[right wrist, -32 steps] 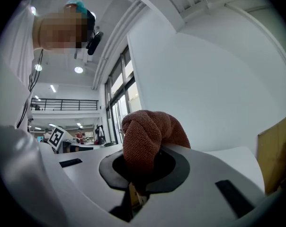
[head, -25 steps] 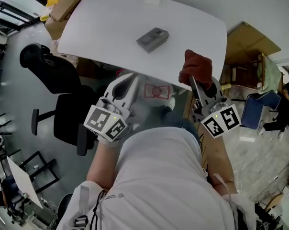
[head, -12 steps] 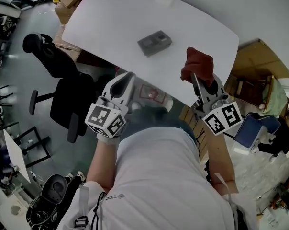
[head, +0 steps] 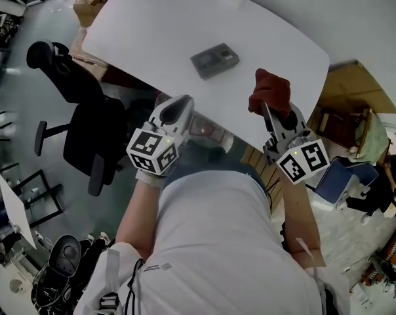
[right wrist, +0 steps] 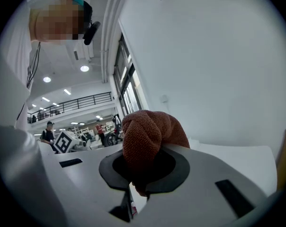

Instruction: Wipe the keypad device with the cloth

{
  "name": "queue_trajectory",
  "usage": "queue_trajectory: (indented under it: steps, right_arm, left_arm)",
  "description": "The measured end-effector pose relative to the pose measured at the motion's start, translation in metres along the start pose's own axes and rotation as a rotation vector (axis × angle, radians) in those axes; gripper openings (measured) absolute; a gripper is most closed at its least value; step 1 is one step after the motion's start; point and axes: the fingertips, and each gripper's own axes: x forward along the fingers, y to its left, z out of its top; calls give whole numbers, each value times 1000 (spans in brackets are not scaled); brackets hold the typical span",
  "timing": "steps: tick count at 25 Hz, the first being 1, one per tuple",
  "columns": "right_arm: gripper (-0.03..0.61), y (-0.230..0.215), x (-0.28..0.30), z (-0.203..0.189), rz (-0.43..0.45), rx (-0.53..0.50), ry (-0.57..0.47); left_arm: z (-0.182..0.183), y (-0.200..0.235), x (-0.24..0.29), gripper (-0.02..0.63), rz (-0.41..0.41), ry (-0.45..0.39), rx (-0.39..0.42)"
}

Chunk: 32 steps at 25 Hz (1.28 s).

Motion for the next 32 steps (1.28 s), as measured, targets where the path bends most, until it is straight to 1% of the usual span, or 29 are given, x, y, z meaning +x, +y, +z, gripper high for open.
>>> queue_trajectory:
  steps: [5, 10, 14, 18, 20, 22, 23, 25, 29, 32]
  right_arm:
    - [41, -2, 24, -9, -41, -84, 91]
    - [41, 1, 57, -19, -80, -170, 198]
    - [41, -3, 83, -33, -88, -234, 298]
    - [41, -18, 104, -42, -86, -296, 388]
    - [41, -26, 114, -47, -70, -344, 439]
    - [41, -34, 125, -56, -42, -401, 507]
    - [41, -39, 129, -62, -25, -426, 542]
    - [41, -48, 139, -74, 16, -477, 608]
    - [41, -65, 158, -101, 109, -588, 724]
    - [41, -80, 168, -121, 174, -646, 811]
  left_arm:
    - [-16, 21, 20, 12, -54, 41, -3]
    - [-26, 46, 31, 12, -127, 64, -38]
    - [-29, 66, 37, 12, -155, 78, -56]
    - [-33, 71, 48, 12, -180, 107, -27]
    - [-34, 71, 56, 12, -183, 113, -18]
    - [-37, 73, 64, 15, -172, 117, -28]
    - [-40, 74, 68, 28, -166, 121, -38]
    - [-46, 75, 79, 100, -156, 135, -56]
    - [-65, 80, 99, 104, -111, 176, -64]
    - [-79, 83, 113, 104, -66, 192, -101]
